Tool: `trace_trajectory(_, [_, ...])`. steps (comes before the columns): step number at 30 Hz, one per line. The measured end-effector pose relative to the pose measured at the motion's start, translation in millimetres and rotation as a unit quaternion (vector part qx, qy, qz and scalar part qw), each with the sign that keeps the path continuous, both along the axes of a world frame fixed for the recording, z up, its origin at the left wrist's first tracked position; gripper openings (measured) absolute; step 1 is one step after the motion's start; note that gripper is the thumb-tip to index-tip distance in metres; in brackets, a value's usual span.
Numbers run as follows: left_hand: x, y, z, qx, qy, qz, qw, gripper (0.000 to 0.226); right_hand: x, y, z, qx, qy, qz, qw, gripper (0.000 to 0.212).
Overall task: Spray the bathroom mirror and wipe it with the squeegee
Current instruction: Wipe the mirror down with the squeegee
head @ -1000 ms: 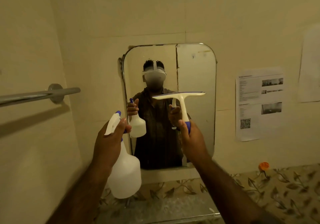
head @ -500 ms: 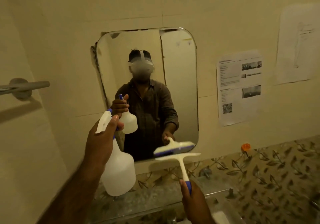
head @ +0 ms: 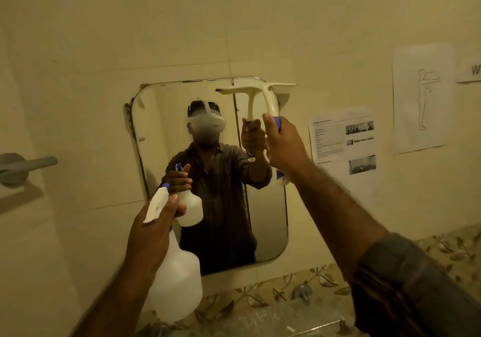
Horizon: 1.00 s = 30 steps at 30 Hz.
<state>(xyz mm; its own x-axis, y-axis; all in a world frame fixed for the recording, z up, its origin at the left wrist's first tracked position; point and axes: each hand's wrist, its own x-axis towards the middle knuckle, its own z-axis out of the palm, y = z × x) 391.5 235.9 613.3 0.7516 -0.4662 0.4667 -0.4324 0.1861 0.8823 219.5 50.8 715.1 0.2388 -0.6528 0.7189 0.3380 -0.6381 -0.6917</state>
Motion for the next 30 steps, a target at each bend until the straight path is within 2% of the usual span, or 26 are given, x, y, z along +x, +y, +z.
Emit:
trace_trajectory(2, [3.2,-0.7,-1.7,-0.001,-0.004,0.001,1.0,0.066,0.5,-4.2,-14.2,-0.003,0.021,-0.027,0.999,0.02])
trace_trajectory(5, [8.8,-1.7,-6.2,0.01,-0.014,-0.003,1.0,0.069,-2.5,-12.9,-67.2,0.021,0.064,-0.052,0.996,0.02])
trace_trajectory(7, [11.0,-3.3,-10.1,0.016,-0.012,0.001,1.0,0.061,-7.0,-13.6,-118.4,0.047,0.102,-0.056,0.992,0.021])
trace_trajectory(10, [9.9,-7.4,-17.1,0.022,0.005,0.011,1.0,0.03,-17.8,-3.0,-207.3,0.113,0.176,-0.076,0.975,0.022])
trace_trajectory(11, [8.3,-9.5,-19.3,0.027,0.009,0.014,1.0,0.026,-22.7,2.8,-238.2,0.144,0.203,-0.084,0.965,0.022])
trace_trajectory(15, [-2.8,-18.5,-27.3,0.036,0.012,0.016,0.999,0.054,-40.6,30.4,-335.7,0.251,0.352,-0.101,0.896,0.027])
trace_trajectory(17, [-8.5,-24.6,-32.0,0.038,0.016,0.011,0.999,0.059,-48.6,39.2,-349.9,0.26,0.368,-0.129,0.883,0.028])
trace_trajectory(19, [-14.3,-29.9,-35.1,0.041,0.015,0.009,0.999,0.063,-55.4,42.9,-336.1,0.248,0.33,-0.129,0.902,0.023])
trace_trajectory(24, [-23.8,-30.5,-30.0,0.034,0.036,0.01,0.999,0.075,-46.0,48.1,-227.3,0.152,0.201,-0.04,0.967,0.04])
trace_trajectory(27, [-20.7,-19.6,-18.6,0.015,0.04,0.005,0.999,0.053,-12.8,52.0,-142.8,0.075,0.124,0.0,0.99,0.029])
trace_trajectory(30, [-5.4,-1.2,-5.0,0.003,-0.001,0.015,1.0,0.064,32.6,61.6,-61.1,0.022,0.074,0.037,0.996,0.024])
